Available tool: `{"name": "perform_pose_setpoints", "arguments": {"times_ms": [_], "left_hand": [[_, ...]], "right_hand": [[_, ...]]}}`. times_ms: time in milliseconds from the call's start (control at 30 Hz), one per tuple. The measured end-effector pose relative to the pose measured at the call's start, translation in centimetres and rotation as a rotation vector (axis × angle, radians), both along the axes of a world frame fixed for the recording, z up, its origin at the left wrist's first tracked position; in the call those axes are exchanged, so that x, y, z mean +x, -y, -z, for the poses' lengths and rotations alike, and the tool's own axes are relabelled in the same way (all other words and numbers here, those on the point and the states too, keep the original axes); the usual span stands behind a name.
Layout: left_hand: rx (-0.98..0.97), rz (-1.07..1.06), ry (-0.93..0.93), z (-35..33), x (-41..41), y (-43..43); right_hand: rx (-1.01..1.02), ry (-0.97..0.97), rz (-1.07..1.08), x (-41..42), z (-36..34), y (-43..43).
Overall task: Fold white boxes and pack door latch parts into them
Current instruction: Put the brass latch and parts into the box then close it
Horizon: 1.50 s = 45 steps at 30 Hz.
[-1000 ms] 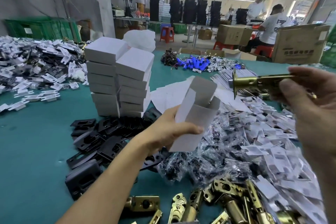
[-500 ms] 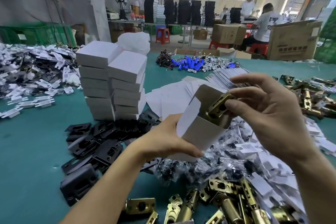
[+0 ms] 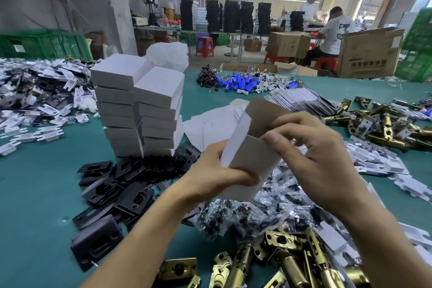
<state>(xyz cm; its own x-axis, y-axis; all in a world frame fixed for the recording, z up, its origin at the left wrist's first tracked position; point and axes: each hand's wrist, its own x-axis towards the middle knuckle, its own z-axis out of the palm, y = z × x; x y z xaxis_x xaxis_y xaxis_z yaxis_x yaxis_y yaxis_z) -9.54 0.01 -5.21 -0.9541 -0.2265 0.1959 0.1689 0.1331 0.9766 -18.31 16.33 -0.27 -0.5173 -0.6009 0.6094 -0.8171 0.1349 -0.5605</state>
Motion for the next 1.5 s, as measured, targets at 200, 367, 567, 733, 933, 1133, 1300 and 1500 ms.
{"name": "perform_pose_setpoints", "arguments": {"times_ms": [200, 367, 567, 733, 933, 1133, 1300, 1500], "left_hand": [[0.33, -0.157, -0.123, -0.5, 0.5, 0.8], [0.574, -0.202, -0.253, -1.1, 0.5, 0.6], [0.521, -0.226, -0.292, -0.9, 0.2, 0.4], [0.431, -0.228, -0.318, -0.4, 0.2, 0.7], [0.3, -0.201, -0.289, 0.0, 0.1, 0.9], [0.146, -0.219, -0.241, 0.2, -0.2, 0.2], [0.105, -0.261, -0.203, 0.5, -0.2, 0.2], [0.004, -0.288, -0.207, 0.8, -0.5, 0.2]], "right_hand": [[-0.059, 0.134, 0.313, -3.6, 0.1, -2.8], [0.578, 0.245, 0.562, -6.8, 3.0, -5.5], [0.762, 0.342, 0.323, -6.1, 3.2, -5.2], [0.68, 0.403, 0.377, -5.8, 4.0, -5.4], [0.347, 0.234, 0.434, -5.2, 2.8, -4.8], [-0.178, 0.234, 0.136, -1.0, -2.4, -2.3], [-0.246, -0.096, 0.062, 2.1, -5.1, 1.7], [-0.233, -0.345, 0.193, 2.0, -4.3, 4.5]]}}
